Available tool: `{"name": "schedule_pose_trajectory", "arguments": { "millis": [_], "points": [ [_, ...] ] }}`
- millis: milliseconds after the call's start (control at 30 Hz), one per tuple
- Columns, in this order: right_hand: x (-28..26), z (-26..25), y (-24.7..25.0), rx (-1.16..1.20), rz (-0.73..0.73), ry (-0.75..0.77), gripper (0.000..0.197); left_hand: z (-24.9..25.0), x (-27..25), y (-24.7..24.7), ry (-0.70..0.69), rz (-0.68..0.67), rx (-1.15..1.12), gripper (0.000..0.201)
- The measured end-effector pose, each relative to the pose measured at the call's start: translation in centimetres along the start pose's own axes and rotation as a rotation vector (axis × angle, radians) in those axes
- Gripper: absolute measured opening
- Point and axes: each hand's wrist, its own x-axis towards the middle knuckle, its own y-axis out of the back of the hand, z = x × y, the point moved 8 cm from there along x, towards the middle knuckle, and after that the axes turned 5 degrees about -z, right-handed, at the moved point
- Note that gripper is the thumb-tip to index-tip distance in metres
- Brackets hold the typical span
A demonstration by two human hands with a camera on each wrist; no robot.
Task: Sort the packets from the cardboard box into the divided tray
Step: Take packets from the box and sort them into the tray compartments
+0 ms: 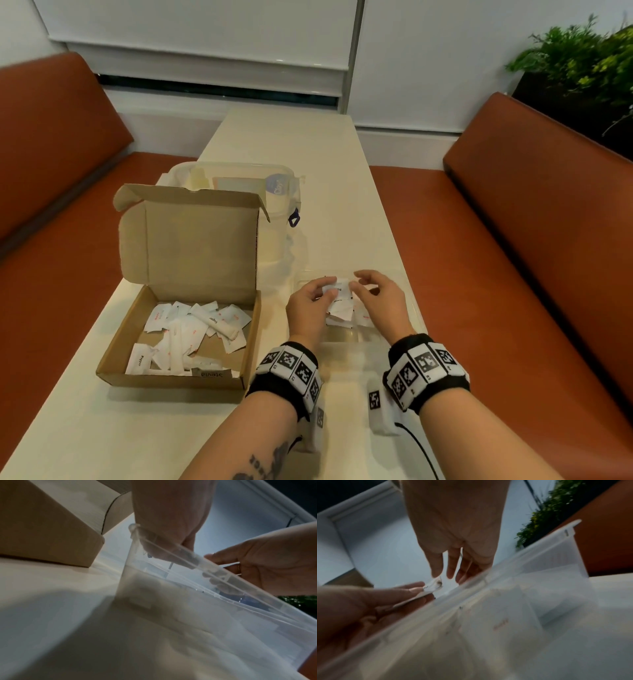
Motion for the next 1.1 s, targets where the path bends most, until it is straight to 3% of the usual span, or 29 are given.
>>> {"name": "schedule_pose_trajectory", "arguments": {
  "millis": [100, 300, 433, 500, 733, 867, 1100],
  "points": [
    [0.0, 0.1, -0.1, 0.111, -0.104, -0.045, 0.016, 0.2, -0.1, -0.8, 0.020, -0.088, -0.039, 0.023],
    [-0.5, 2.0, 2.3, 0.348, 0.017, -0.155, 0.003, 0.2, -0.3, -2.4, 0.102, -0.213, -0.071, 0.037],
    [-0.9, 2.0, 2.3, 0.387, -0.050, -0.134, 0.008, 0.5, -0.5, -2.8, 0.065, -0.215, 0.021, 0.034],
    [-0.9, 2.0, 2.5, 0.391, -0.057, -0.129, 0.016, 0.8, -0.5, -3.1, 0.050, -0.213, 0.041, 0.032],
    [-0.4, 2.7, 4.9, 0.362, 0.058, -0.124, 0.005, 0.7, -0.1, -3.6, 0.068, -0.221, 0.043, 0.032],
    [0.4, 2.1, 5.5, 0.313, -0.014, -0.111, 0.006, 0.4, 0.5, -3.1, 0.095, -0.187, 0.005, 0.026],
    [0.4, 2.3, 5.1, 0.171, -0.041, -0.108, 0.009, 0.0, 0.0, -4.6, 0.172, -0.313, -0.109, 0.030]
  ]
}}
